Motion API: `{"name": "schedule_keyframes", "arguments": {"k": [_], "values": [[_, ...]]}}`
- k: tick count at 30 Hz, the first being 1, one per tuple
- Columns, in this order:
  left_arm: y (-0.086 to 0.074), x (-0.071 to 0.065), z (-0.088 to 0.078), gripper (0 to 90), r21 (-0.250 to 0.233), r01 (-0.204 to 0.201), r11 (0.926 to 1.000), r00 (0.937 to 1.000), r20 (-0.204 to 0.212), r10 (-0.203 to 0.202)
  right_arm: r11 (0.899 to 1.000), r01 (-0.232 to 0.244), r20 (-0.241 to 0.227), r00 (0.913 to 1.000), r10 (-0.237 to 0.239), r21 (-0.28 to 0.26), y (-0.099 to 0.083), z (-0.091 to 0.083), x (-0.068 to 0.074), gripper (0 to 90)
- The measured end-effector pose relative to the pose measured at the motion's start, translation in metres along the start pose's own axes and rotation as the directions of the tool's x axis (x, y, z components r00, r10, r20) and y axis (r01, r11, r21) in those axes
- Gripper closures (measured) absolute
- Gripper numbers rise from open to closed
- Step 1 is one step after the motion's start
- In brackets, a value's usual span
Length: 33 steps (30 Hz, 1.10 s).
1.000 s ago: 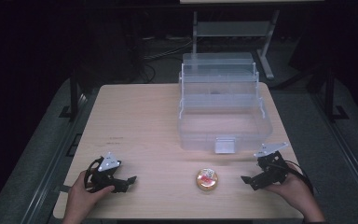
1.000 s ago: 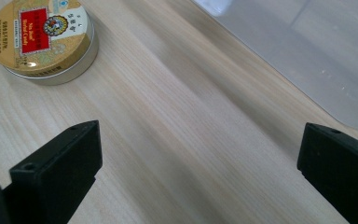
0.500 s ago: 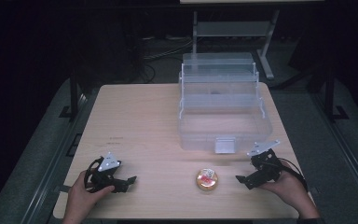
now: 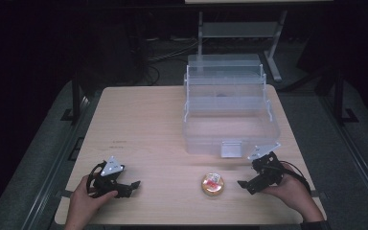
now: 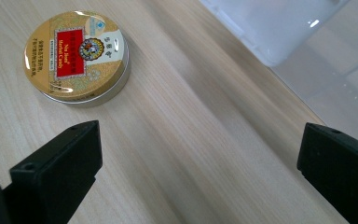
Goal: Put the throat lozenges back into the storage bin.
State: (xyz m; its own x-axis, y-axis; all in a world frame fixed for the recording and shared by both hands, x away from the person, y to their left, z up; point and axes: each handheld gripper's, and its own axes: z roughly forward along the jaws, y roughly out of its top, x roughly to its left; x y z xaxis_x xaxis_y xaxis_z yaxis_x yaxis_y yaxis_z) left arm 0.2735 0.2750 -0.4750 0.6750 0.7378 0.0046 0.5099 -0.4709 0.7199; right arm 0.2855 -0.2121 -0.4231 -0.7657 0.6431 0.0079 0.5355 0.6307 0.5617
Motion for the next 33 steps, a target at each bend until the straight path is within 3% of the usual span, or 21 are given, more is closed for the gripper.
{"name": "schedule_keyframes", "arguments": {"k": [33], "values": [[0.000,0.000,0.000,10.7,-0.002,0.000,1.0000,1.0000,-0.001,0.000,0.996,0.090,-0.048,0.9949,-0.089,0.012,0.026,0.011,0.021,0.0]]}}
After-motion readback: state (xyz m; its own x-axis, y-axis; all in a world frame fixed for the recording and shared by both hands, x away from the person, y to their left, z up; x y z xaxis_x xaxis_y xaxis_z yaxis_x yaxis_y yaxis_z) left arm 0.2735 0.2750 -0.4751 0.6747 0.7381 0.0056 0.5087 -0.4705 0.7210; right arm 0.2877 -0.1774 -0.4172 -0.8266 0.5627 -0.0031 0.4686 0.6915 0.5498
